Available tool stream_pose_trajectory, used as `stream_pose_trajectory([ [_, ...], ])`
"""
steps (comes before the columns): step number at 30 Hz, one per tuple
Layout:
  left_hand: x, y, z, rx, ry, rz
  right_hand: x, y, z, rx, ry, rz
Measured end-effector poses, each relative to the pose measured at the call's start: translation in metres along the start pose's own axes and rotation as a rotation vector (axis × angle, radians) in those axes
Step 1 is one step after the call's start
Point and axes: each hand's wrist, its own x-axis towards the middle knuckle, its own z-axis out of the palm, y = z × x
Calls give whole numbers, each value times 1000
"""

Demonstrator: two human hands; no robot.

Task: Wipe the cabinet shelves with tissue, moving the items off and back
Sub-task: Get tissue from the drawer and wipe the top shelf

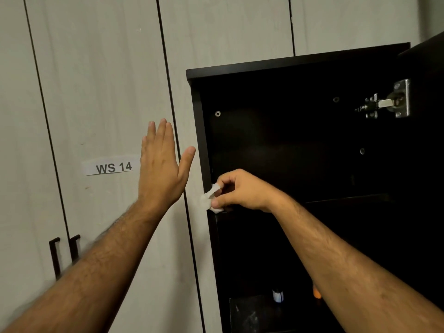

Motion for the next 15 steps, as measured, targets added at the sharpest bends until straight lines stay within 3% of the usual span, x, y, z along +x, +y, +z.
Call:
stream_pose_trajectory([
  [4,4,-8,-4,-33,-11,32,10,-23,6,147,288,-59],
  [8,3,-14,-7,-92,-18,49,13,-36,17,50,544,-149],
  [10,1,-17,-8,-117,-19,61,4,-33,20,7,492,-76],
  [13,-2,-21,-9,-128,-36,61,-16,-29,33,-206,281,166],
  [15,-5,-24,-9,-131,-41,57,-20,-32,40,-361,312,222],
])
